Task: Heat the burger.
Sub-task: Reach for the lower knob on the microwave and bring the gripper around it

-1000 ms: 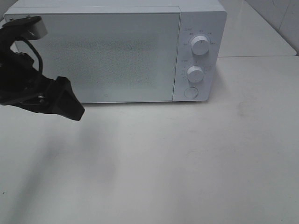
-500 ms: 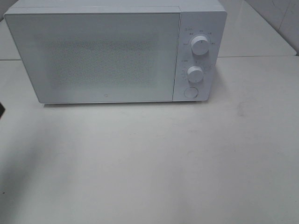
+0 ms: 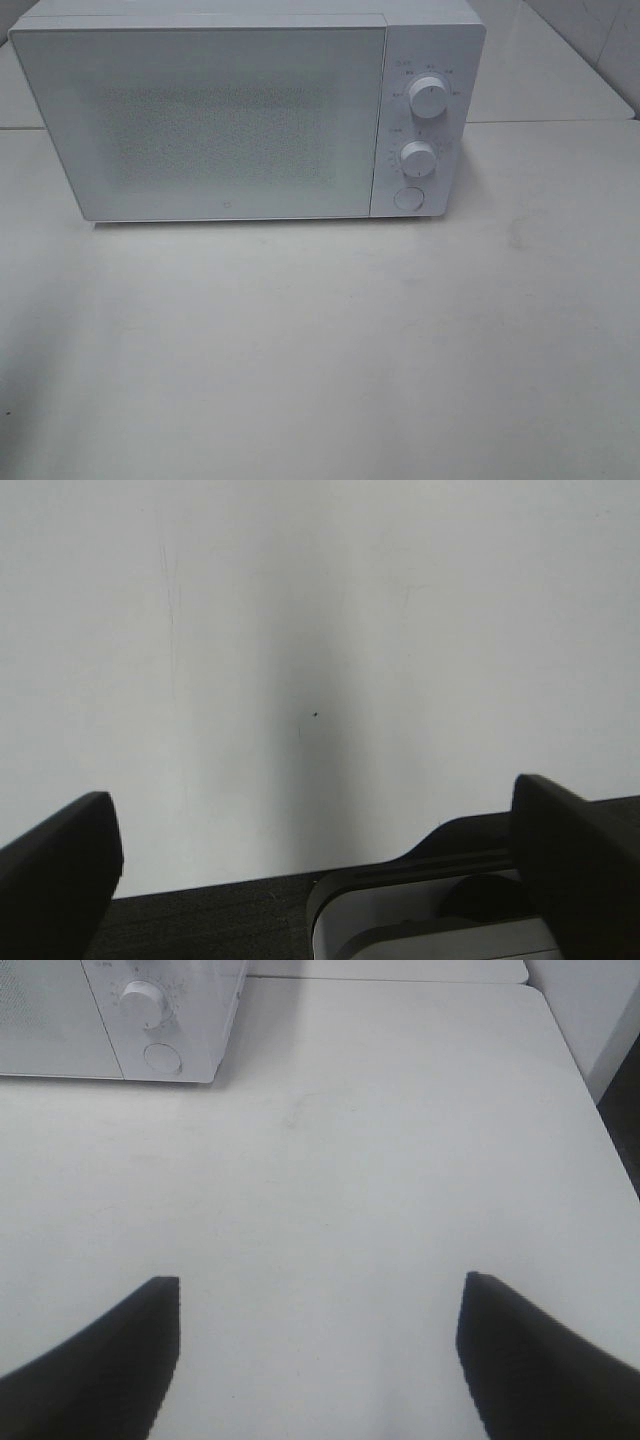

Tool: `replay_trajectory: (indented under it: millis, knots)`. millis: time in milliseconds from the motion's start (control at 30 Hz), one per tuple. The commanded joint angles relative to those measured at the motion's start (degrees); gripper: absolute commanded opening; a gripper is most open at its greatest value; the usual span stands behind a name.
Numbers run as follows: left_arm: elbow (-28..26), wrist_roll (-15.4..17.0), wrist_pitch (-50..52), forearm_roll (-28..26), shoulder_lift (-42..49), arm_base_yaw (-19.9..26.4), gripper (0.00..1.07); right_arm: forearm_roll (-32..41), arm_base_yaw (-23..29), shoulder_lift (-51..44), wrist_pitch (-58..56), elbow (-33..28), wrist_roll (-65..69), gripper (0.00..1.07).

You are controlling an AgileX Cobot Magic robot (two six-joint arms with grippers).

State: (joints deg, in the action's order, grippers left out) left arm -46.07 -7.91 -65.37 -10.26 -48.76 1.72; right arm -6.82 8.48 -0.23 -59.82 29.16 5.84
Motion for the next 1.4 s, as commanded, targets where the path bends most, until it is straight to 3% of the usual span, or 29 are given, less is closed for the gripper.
replay_trajectory:
  millis: [33,233,400,833,1400]
  knots:
    - [5.61,0.40,-0.17,-0.11,7.68,0.17,1.00,0.06,-0.46,-1.60,0.29,0.00,0.46,0.74]
    - [11.97,0.40,0.92,-0.11,15.87,0.17,1.00,0.06,-0.46,-1.60,0.29,0.00,0.46,0.74]
    - [17.59,0.63,5.84,-0.11,28.07,0.17,1.00,0.06,-0.46,-1.60,0.29,0.00,0.46,0.74]
    - [17.59,0.46,5.84,1.26,45.66,0.17,1.00,0.06,-0.46,-1.60,0.29,0.00,0.46,0.74]
    - [17.59,0.52,5.84,1.38,50.59,0.17,1.00,0.06,-0.46,-1.60,0.29,0.00,0.46,0.74]
